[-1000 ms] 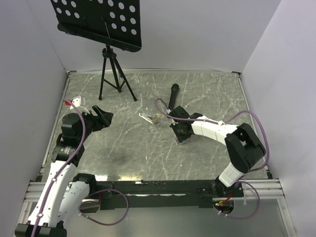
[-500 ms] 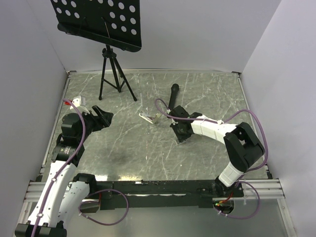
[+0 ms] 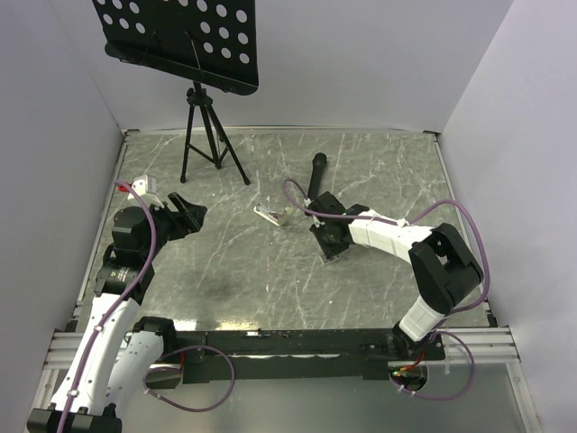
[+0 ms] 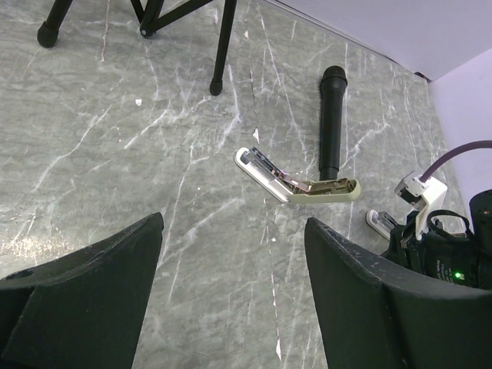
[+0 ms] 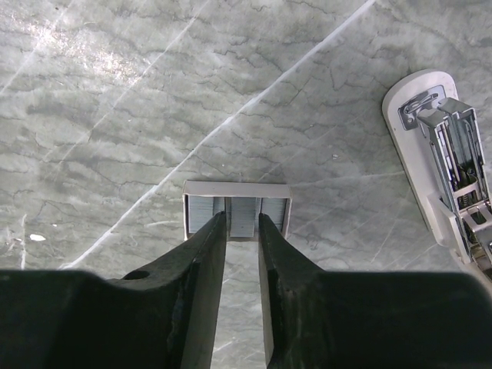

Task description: Unload the staples from the stapler

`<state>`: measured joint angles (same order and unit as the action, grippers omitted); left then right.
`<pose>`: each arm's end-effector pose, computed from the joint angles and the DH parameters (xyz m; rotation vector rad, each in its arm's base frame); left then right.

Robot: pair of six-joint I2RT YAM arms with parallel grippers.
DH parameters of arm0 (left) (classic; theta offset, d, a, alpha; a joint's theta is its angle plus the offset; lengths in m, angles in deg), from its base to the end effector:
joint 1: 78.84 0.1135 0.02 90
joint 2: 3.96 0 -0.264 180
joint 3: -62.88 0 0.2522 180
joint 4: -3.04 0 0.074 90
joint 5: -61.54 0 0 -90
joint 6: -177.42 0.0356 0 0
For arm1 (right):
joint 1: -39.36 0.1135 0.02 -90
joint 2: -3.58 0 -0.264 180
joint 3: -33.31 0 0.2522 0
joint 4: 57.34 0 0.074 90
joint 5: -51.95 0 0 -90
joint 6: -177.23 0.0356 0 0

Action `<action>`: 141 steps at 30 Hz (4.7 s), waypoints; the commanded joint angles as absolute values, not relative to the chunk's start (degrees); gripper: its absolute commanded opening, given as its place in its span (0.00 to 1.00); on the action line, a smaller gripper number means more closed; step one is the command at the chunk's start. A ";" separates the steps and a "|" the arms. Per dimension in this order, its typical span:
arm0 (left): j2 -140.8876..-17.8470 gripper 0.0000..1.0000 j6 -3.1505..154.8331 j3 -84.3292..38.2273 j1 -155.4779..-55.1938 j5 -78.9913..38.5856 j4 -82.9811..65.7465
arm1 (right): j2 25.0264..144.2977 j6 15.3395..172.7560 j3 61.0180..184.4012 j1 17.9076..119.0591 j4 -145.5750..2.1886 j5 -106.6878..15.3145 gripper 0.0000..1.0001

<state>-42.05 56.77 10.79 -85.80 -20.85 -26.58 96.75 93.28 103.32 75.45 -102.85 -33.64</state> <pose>0.1604 -0.0243 0.3079 -0.2928 1.8579 -0.5777 0.2491 0.1782 0.1759 -0.6974 2.6763 0.0879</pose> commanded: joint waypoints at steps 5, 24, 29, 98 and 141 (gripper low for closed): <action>-41.67 0.79 57.10 8.60 -85.87 -21.26 -26.01 | 94.03 94.00 105.78 75.04 -104.05 -35.06 0.38; -43.25 0.80 55.78 8.07 -85.87 -24.77 -27.24 | 94.55 97.34 105.09 71.96 -103.62 -36.10 0.93; -44.13 0.80 52.98 8.25 -85.87 -30.20 -27.86 | 94.90 97.78 104.12 72.14 -101.78 -39.28 0.94; -93.34 0.01 18.59 -0.18 -50.01 -44.20 -47.55 | 63.00 105.60 98.14 76.53 -100.54 -43.06 1.00; -95.11 0.01 21.94 3.94 -61.43 -35.32 -42.89 | 60.53 104.02 97.17 76.62 -100.45 -43.41 1.00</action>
